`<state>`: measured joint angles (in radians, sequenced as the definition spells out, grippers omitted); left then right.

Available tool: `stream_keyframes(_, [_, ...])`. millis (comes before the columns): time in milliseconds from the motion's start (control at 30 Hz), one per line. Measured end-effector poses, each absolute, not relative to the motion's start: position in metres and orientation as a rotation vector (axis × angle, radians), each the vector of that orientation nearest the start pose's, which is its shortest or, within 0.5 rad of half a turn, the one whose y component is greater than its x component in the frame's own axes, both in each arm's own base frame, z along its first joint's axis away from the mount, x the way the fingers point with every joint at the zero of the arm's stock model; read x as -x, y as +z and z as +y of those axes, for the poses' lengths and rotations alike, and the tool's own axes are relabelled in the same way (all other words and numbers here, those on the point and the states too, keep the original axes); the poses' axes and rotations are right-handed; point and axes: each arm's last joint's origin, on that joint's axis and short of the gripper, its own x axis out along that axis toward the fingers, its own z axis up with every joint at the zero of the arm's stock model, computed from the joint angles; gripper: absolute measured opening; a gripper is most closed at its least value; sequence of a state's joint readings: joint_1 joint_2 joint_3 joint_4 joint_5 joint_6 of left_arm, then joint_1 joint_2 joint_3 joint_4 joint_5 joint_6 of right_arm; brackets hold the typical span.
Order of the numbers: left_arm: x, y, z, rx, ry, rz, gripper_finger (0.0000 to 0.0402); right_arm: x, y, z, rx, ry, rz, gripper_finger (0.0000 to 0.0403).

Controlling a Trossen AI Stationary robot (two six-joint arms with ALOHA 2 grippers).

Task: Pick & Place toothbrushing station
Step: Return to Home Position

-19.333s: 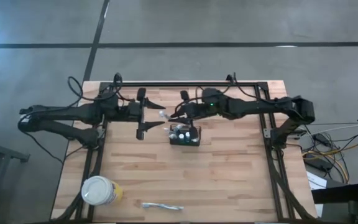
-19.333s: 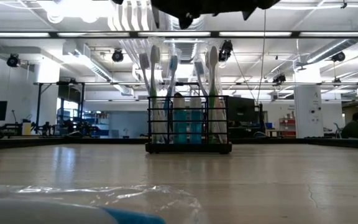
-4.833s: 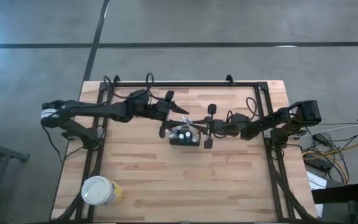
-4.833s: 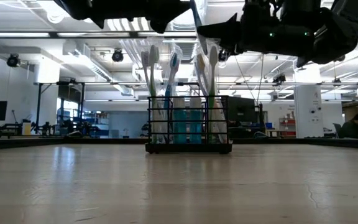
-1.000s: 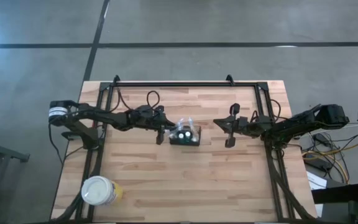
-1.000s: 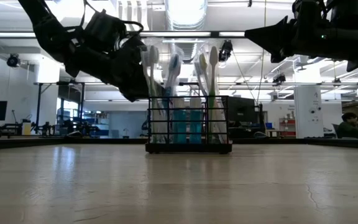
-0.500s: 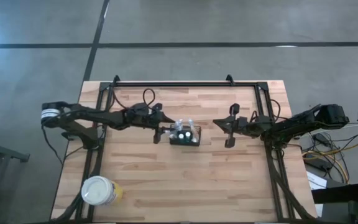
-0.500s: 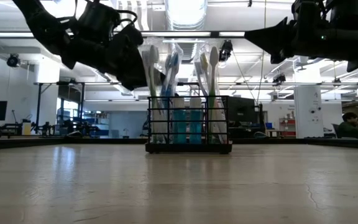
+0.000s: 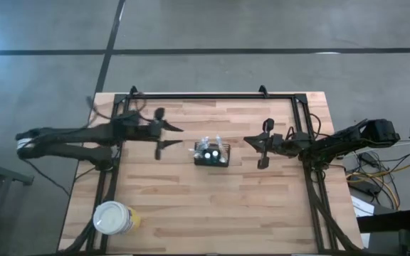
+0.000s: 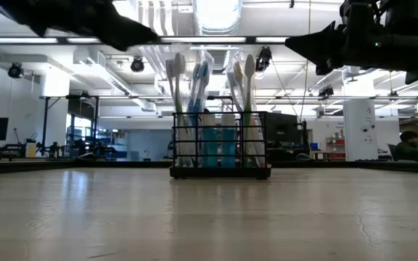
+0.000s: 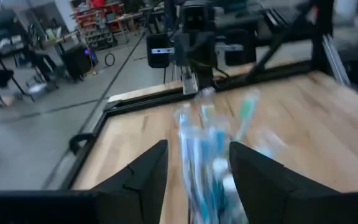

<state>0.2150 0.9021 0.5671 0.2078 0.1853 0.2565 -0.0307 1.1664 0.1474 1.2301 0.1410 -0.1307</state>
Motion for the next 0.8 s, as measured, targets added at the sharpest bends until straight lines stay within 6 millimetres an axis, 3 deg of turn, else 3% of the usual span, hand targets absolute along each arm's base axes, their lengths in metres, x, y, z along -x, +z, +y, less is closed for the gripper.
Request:
stream_keyframes(167, [-0.150, 0.285, 0.028, -0.306, 0.019, 0.173, 0.0141, -0.189, 0.190, -0.010, 0.095, -0.182, -0.207, 0.0008])
stream_keyframes(367, [-0.116, 0.278, 0.022, -0.303, 0.089, 0.073, 0.0018, -0.179, 0.198, -0.015, 0.078, -0.198, -0.181, 0.0008])
stream_keyframes(633, [-0.096, 0.251, 0.018, -0.252, 0.118, -0.122, 0.0004, -0.143, 0.212, -0.013, 0.057, -0.133, -0.187, 0.0008])
stream_keyframes(800, [-0.098, 0.215, 0.019, -0.214, 0.122, -0.102, 0.0003, -0.125, 0.202, -0.010, 0.060, -0.082, -0.236, 0.0008])
